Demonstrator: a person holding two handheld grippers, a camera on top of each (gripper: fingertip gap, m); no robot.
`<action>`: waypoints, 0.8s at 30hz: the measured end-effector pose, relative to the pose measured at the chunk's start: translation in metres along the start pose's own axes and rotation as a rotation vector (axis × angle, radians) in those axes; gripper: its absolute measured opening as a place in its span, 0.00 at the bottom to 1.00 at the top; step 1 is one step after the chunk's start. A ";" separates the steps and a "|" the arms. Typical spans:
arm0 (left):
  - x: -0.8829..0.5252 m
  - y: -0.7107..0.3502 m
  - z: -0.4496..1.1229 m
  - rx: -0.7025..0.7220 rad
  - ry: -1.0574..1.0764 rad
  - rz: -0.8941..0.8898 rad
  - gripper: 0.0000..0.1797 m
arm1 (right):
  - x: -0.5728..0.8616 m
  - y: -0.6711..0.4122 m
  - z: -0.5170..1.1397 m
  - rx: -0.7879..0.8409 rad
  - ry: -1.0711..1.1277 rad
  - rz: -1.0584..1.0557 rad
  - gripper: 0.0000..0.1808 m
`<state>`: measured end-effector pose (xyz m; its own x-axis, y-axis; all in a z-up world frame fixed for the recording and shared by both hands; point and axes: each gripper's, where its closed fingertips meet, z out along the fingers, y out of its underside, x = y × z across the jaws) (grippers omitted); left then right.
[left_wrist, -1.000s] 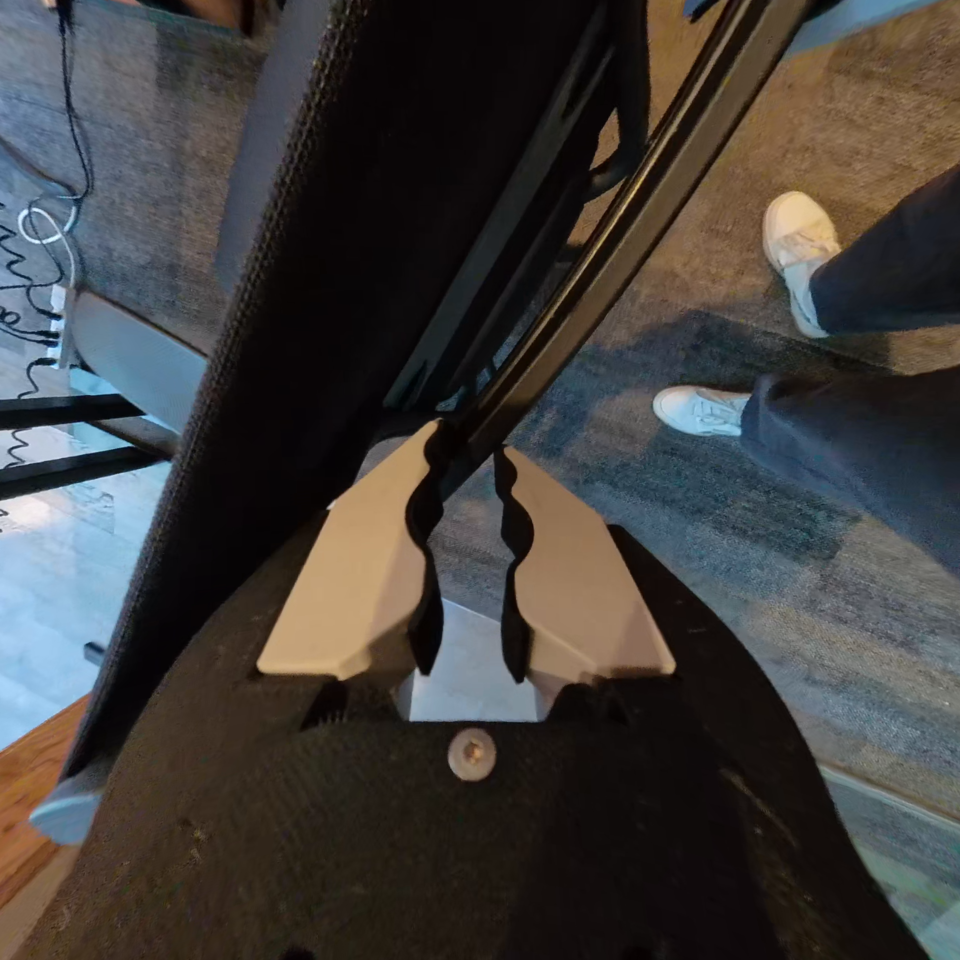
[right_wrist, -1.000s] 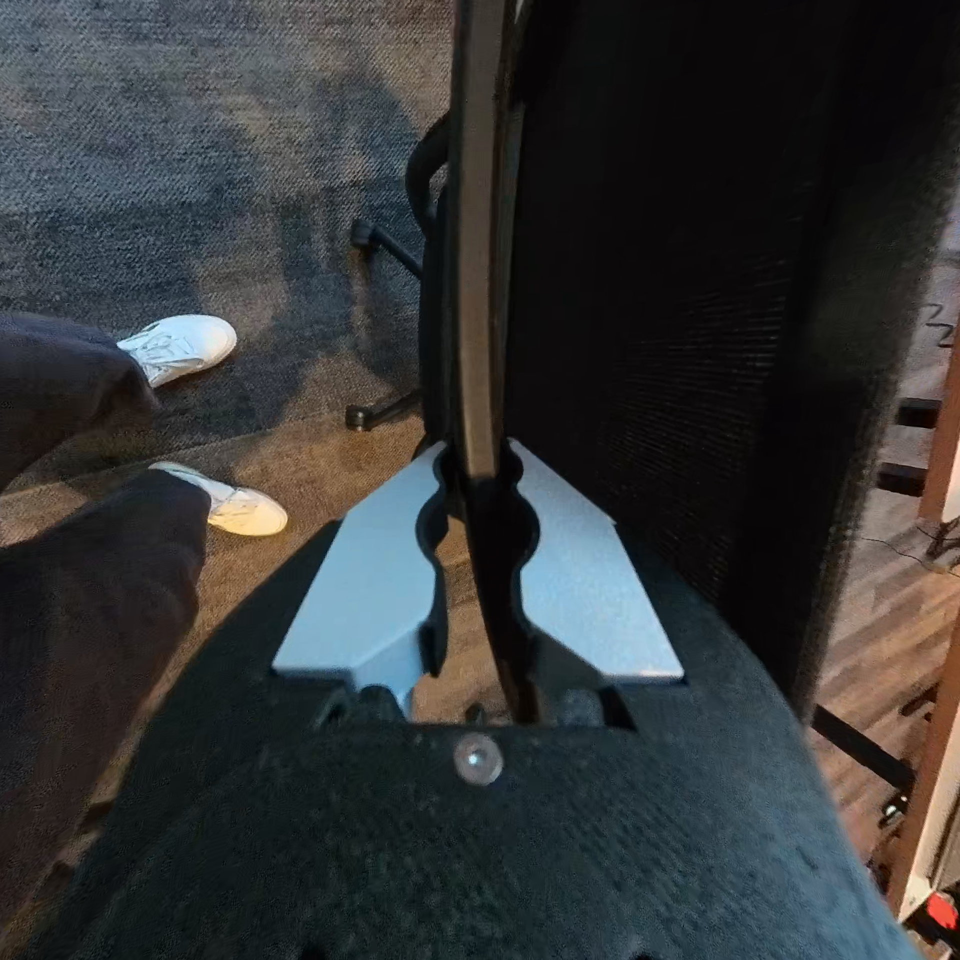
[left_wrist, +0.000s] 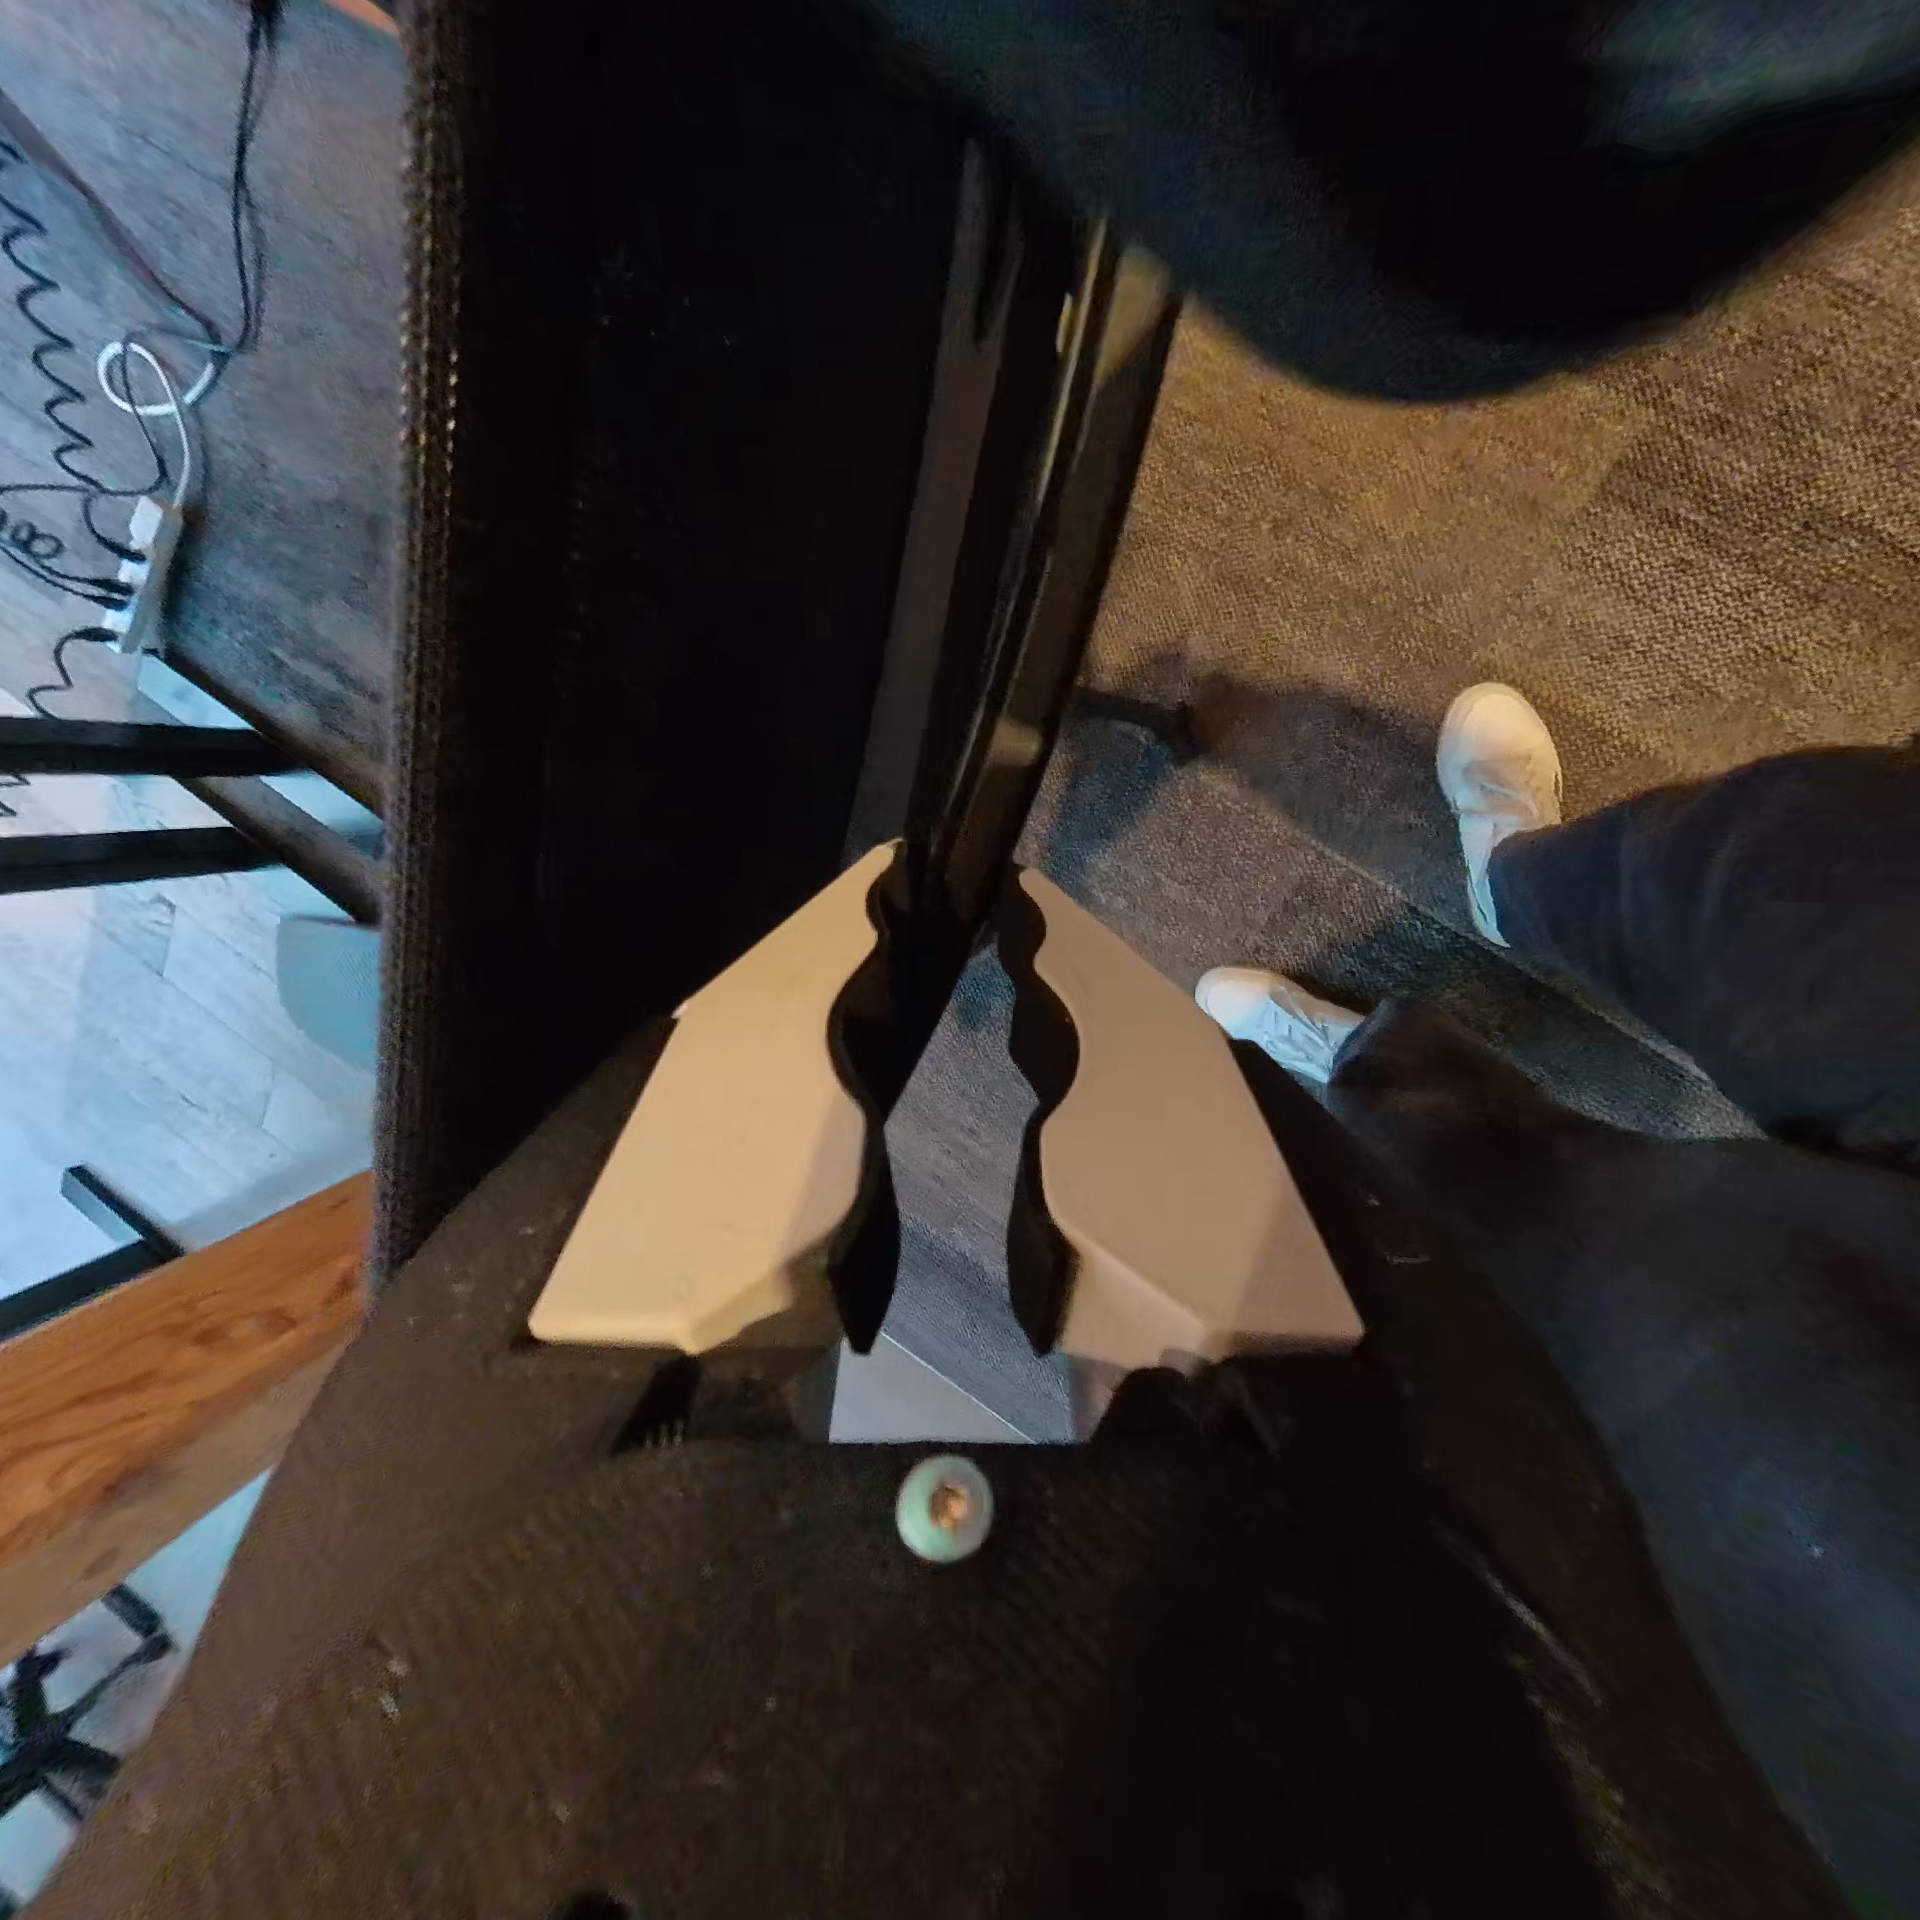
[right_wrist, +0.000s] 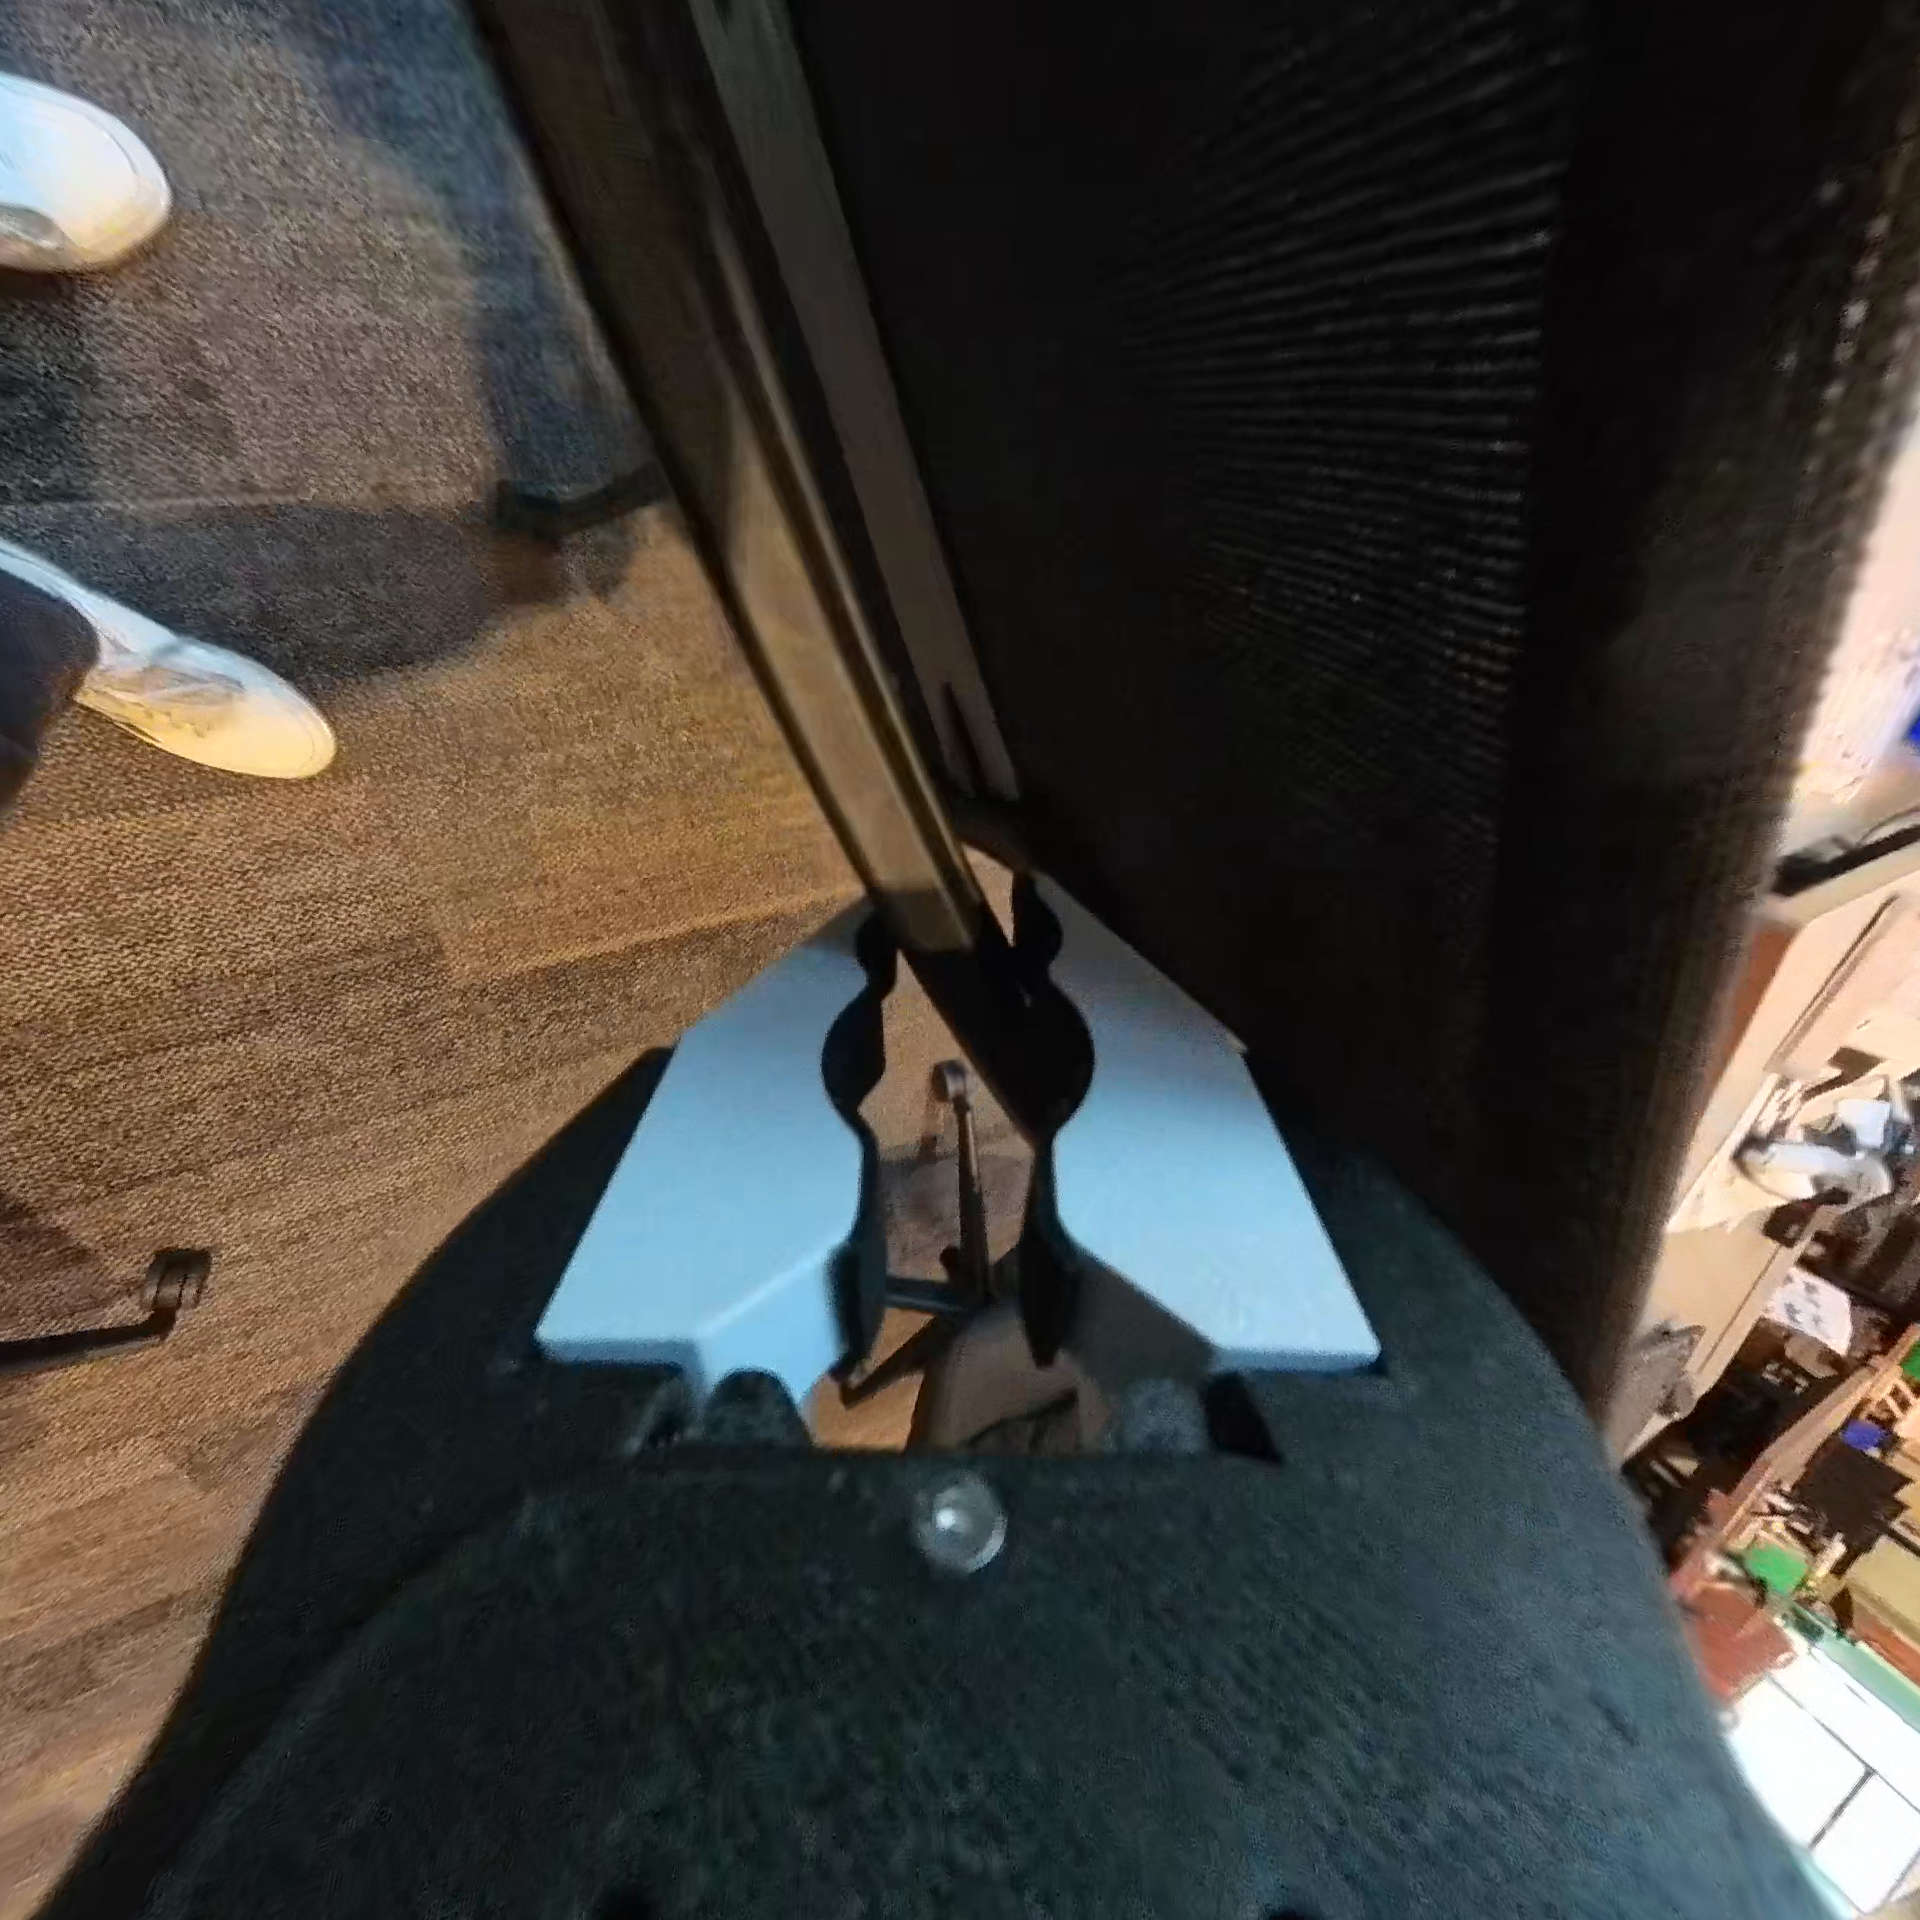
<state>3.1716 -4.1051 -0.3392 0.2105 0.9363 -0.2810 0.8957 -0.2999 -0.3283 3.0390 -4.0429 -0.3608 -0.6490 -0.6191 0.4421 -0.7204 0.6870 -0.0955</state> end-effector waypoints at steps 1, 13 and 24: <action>-0.004 0.010 -0.002 -0.005 0.006 -0.011 0.09 | -0.005 -0.011 -0.002 0.009 0.001 -0.011 0.11; -0.103 0.132 -0.018 -0.093 -0.020 -0.027 0.09 | -0.044 -0.164 -0.006 0.118 -0.040 0.070 0.09; -0.111 0.139 -0.018 -0.105 -0.030 0.037 0.09 | -0.045 -0.167 -0.006 0.096 -0.053 0.138 0.09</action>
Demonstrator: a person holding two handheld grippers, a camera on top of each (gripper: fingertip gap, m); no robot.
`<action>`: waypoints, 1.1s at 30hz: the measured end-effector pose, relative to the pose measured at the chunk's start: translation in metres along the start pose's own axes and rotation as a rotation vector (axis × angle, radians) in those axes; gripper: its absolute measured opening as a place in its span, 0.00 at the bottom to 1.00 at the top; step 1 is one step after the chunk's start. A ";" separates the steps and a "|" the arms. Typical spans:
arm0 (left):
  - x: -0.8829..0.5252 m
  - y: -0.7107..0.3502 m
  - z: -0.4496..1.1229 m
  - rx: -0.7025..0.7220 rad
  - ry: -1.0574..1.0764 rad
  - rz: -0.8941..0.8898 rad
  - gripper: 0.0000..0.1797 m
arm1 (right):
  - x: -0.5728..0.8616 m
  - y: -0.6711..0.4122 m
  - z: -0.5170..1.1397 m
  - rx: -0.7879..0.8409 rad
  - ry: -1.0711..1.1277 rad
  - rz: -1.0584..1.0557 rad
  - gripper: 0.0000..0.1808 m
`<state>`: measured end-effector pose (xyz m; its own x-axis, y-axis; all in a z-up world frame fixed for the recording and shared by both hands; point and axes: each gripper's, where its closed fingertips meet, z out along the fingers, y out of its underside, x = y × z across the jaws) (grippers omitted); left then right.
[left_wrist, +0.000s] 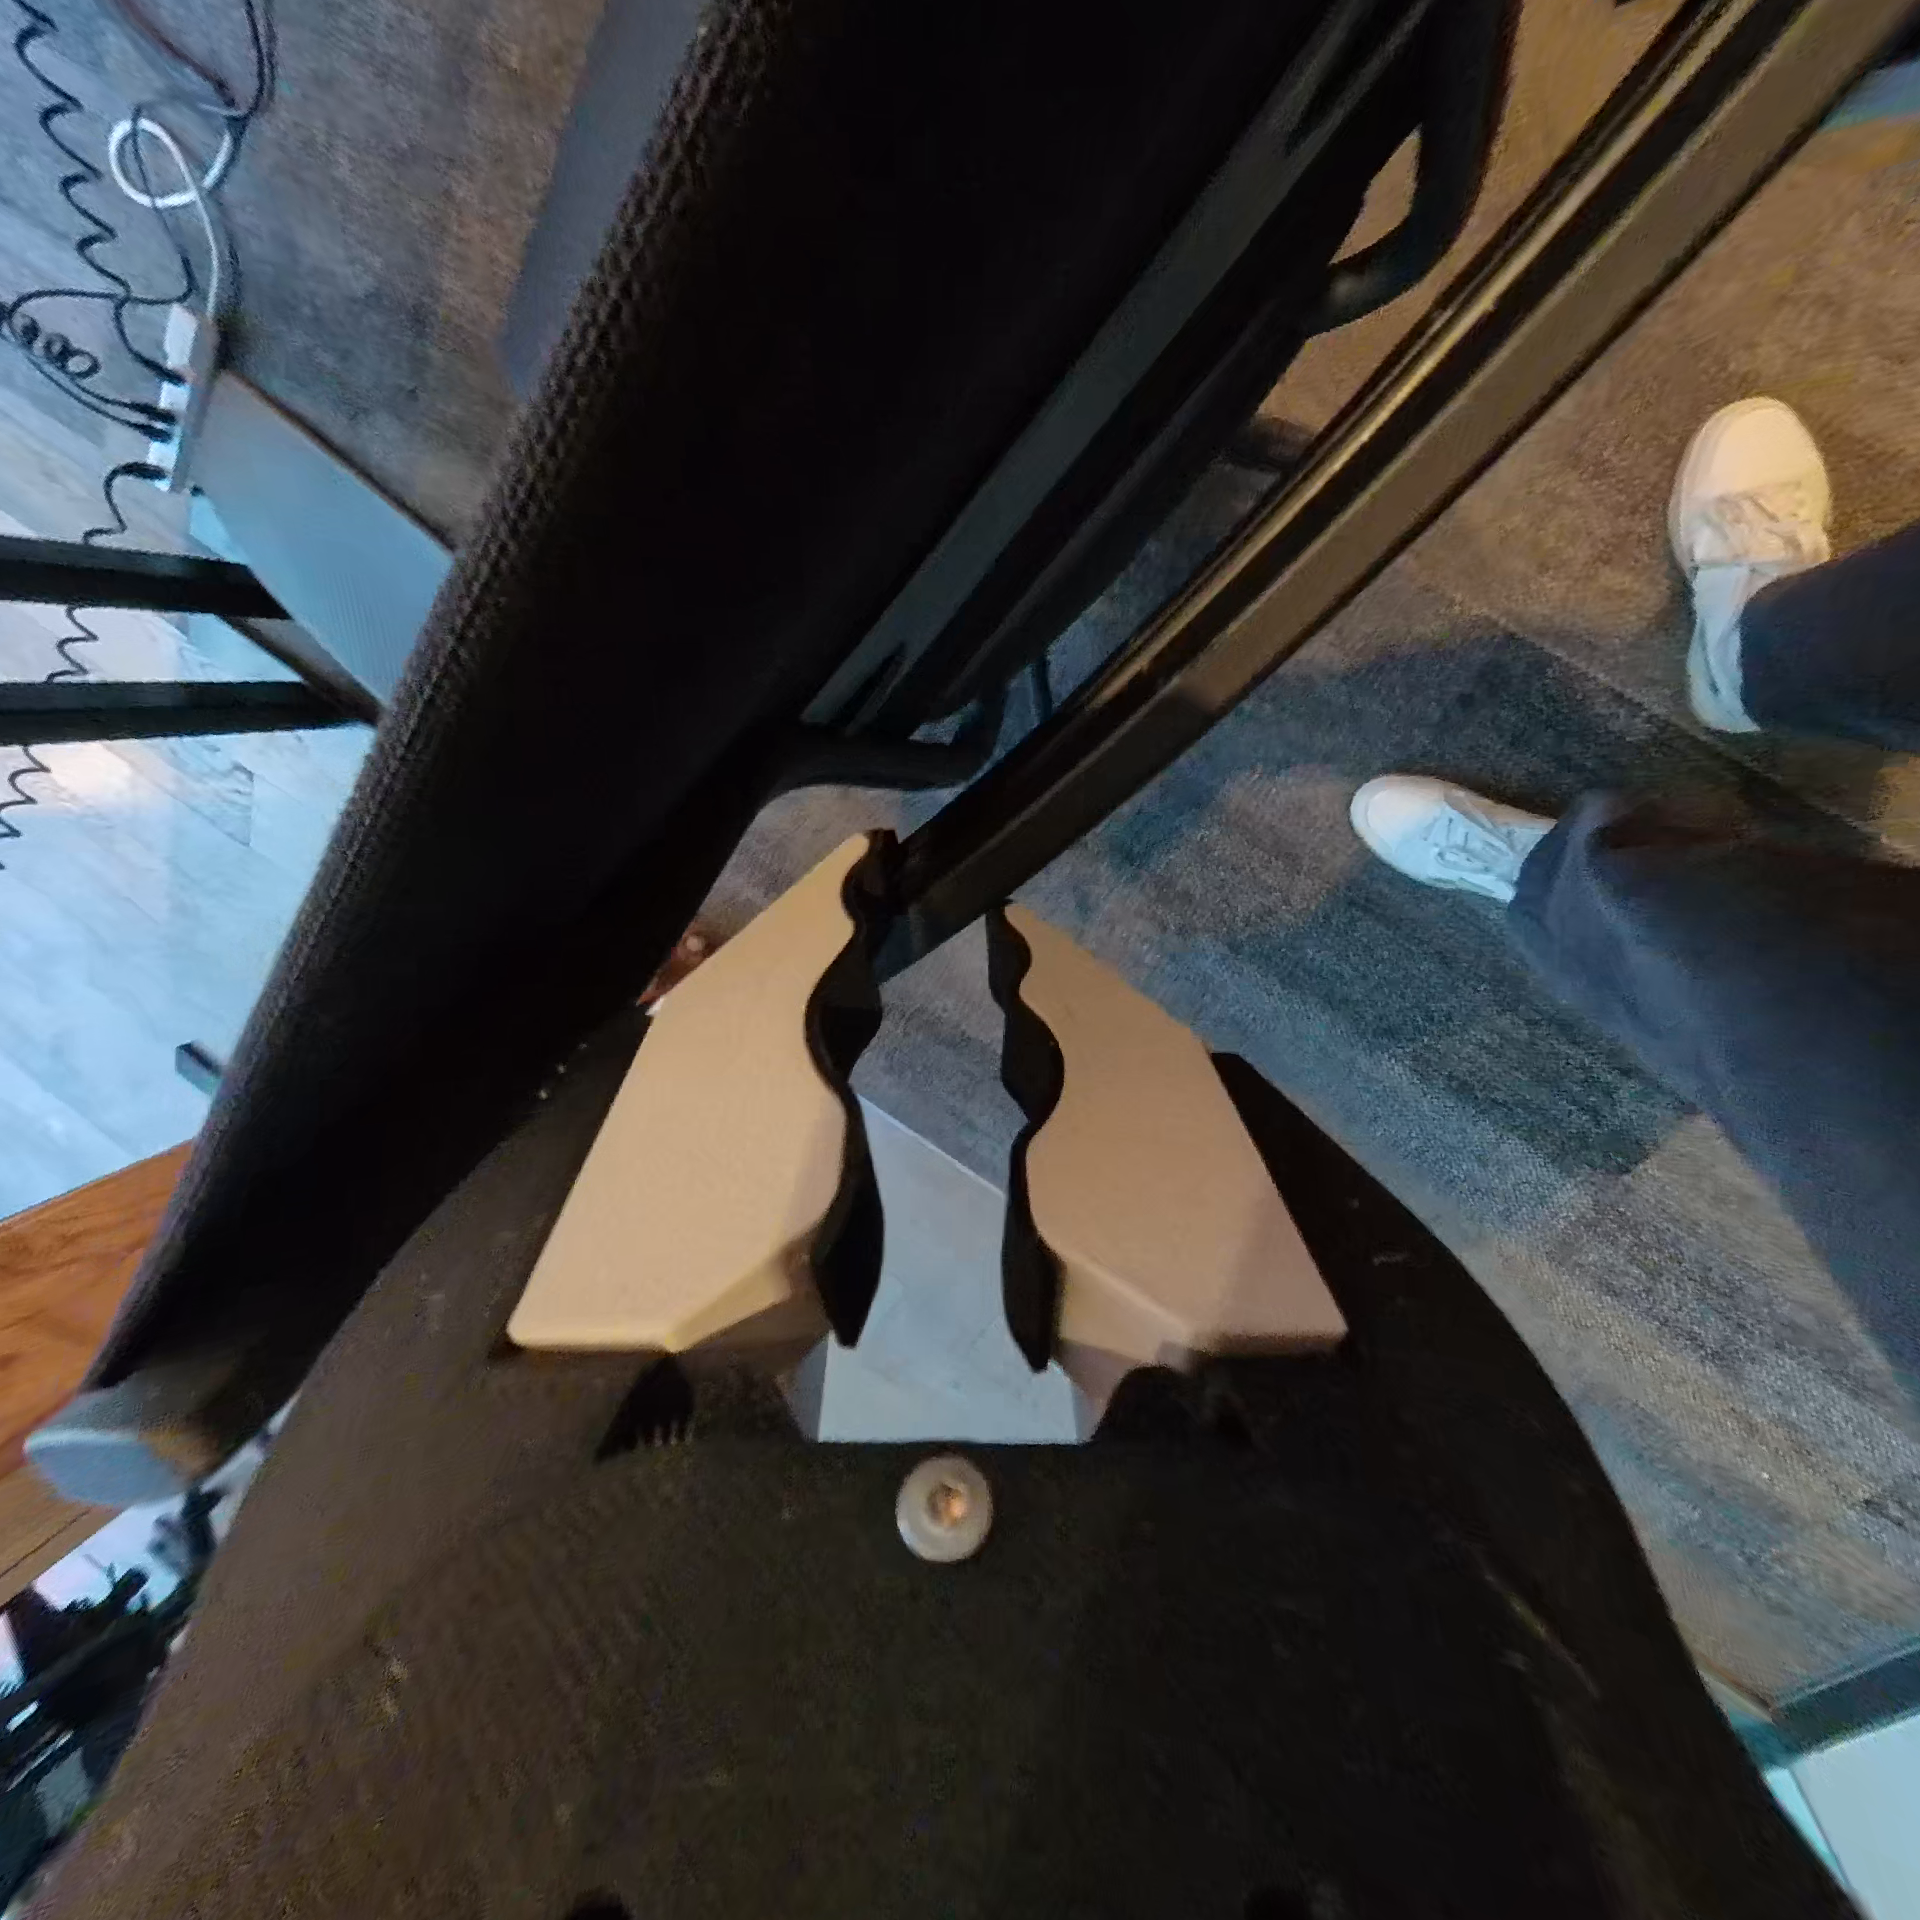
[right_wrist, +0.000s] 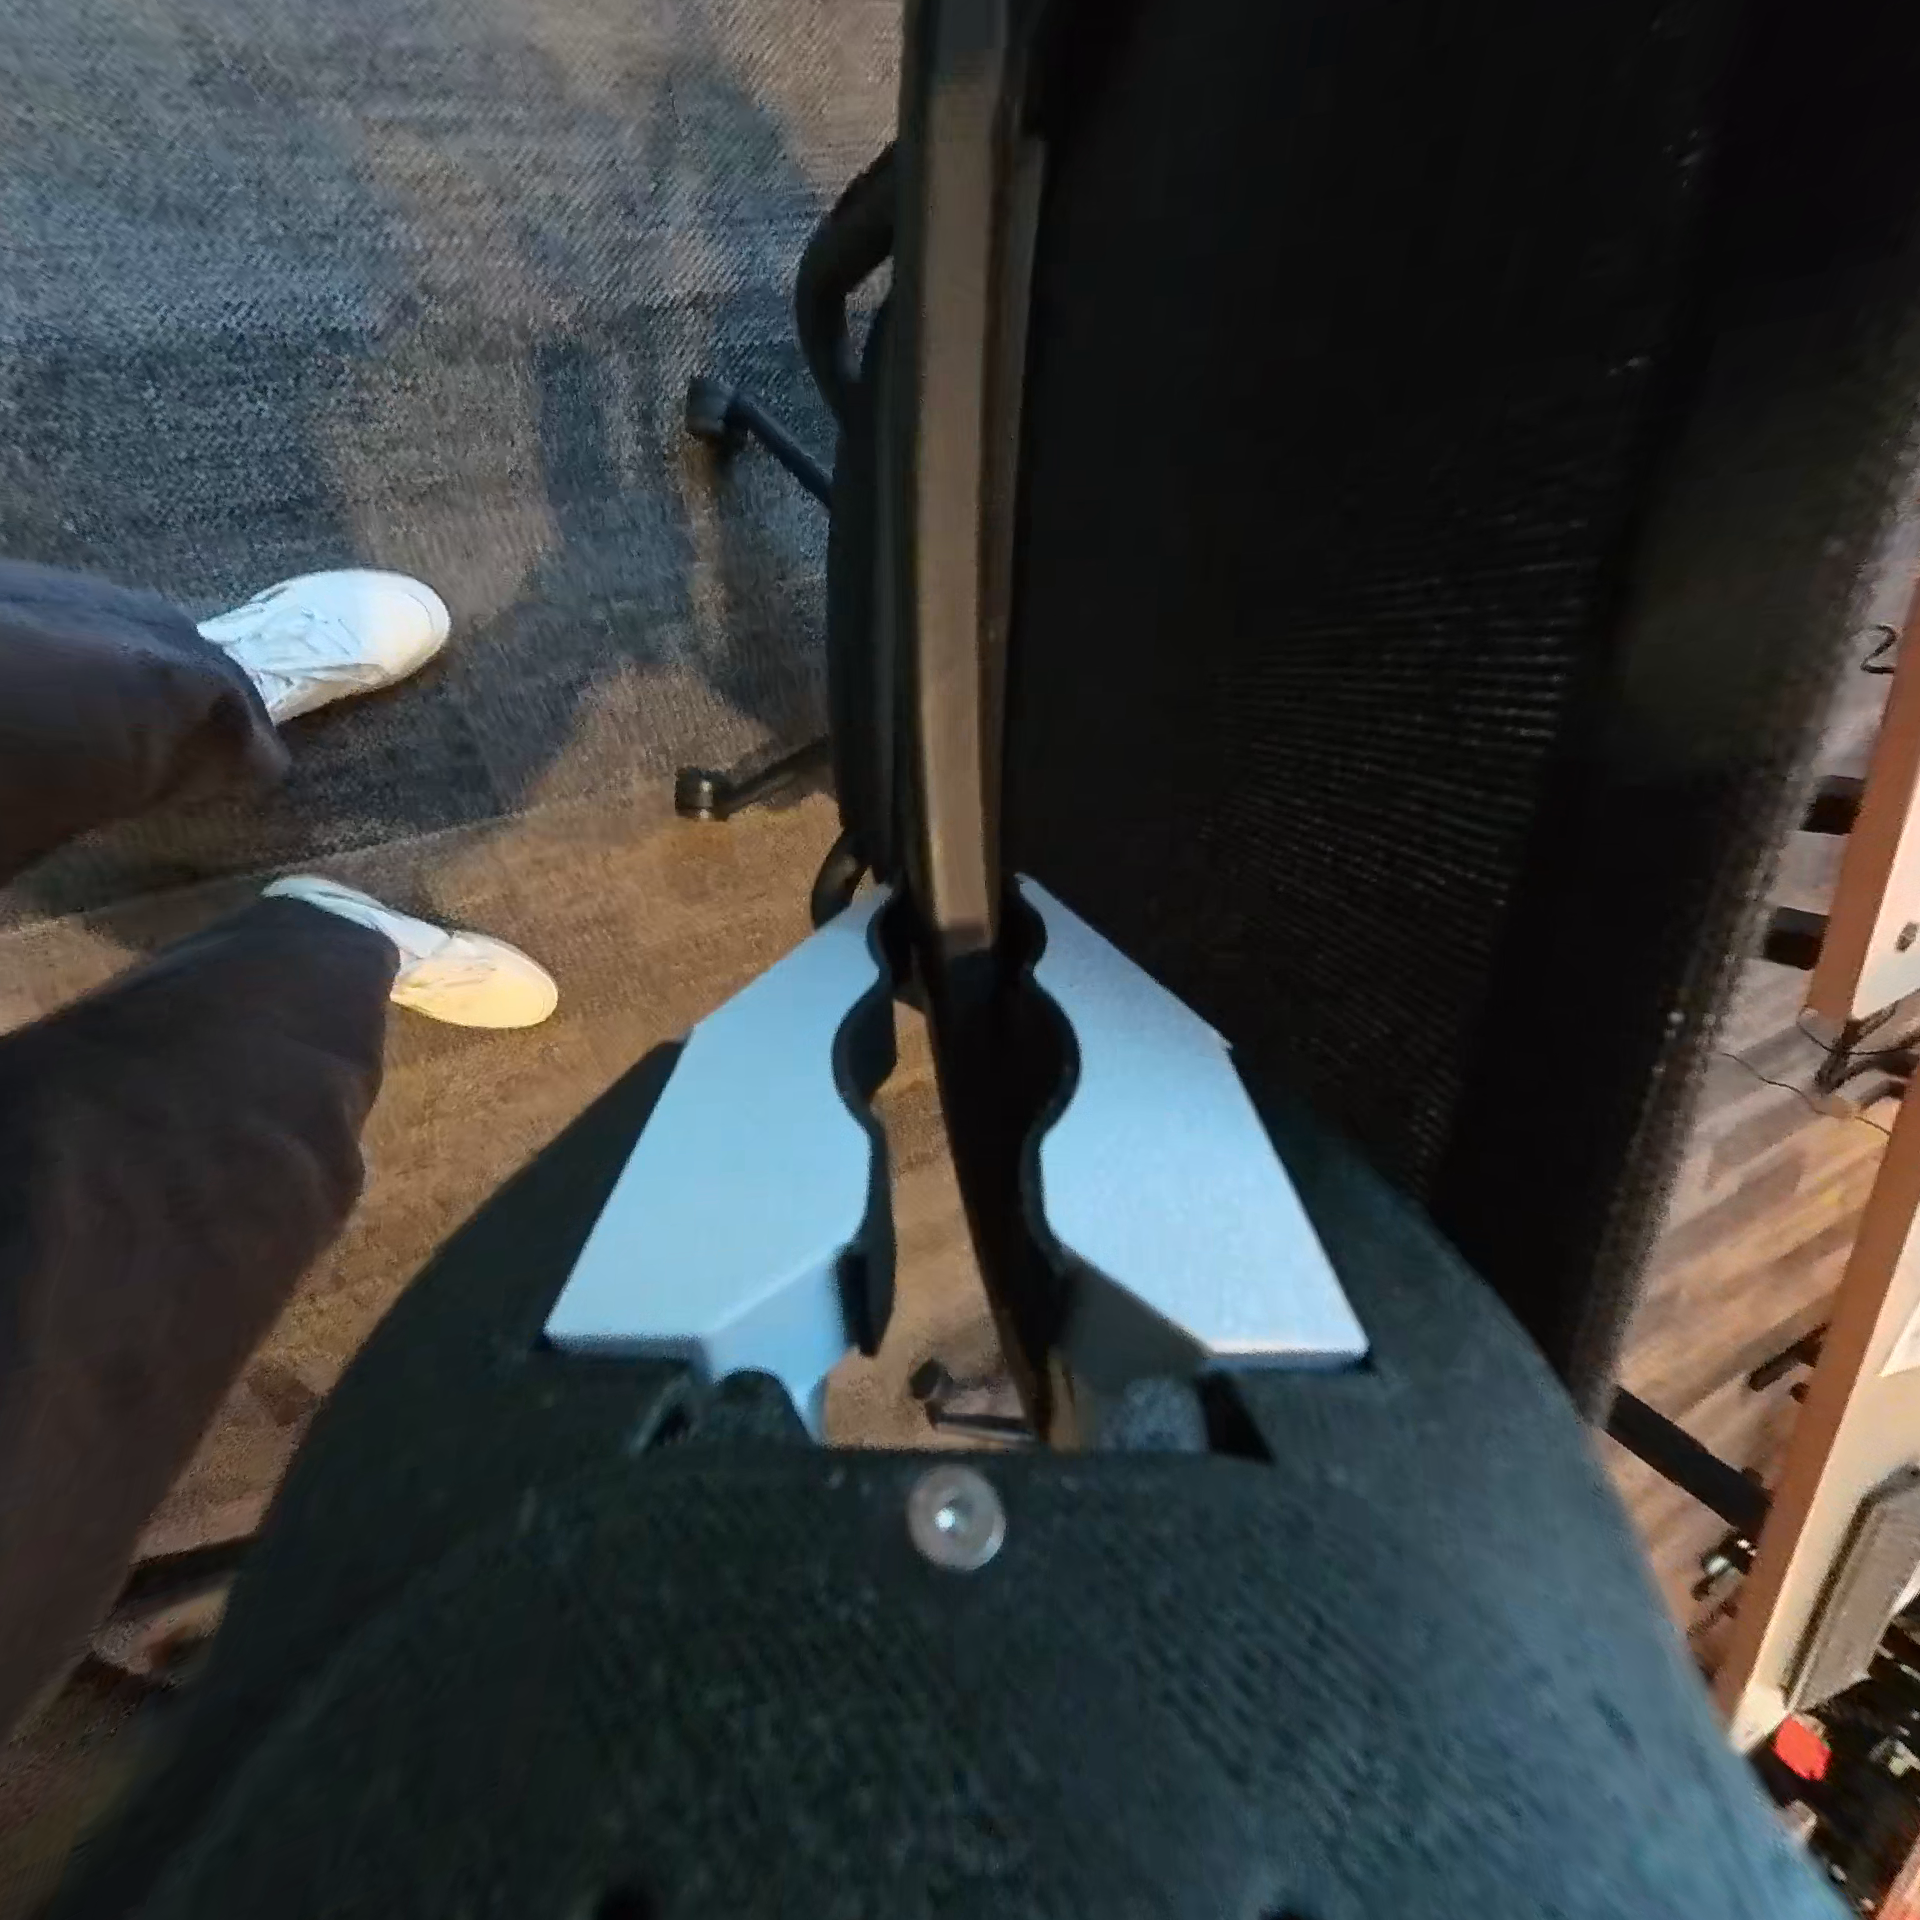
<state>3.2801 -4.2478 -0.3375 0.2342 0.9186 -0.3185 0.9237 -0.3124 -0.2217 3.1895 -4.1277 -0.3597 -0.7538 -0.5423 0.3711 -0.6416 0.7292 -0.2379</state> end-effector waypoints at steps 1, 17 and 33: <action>0.007 -0.005 -0.001 0.017 0.011 -0.004 0.09 | 0.001 0.009 -0.002 -0.008 -0.005 -0.015 0.09; 0.112 -0.160 0.006 0.198 0.039 0.174 0.08 | 0.080 0.178 -0.012 -0.138 -0.009 -0.135 0.12; 0.092 -0.110 -0.002 0.223 0.092 0.019 0.08 | 0.042 0.120 -0.013 -0.065 -0.033 -0.212 0.10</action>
<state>3.2007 -4.1282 -0.3406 0.2867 0.9271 -0.2413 0.8317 -0.3659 -0.4176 3.0826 -4.0570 -0.3611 -0.6076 -0.6991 0.3770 -0.7768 0.6219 -0.0988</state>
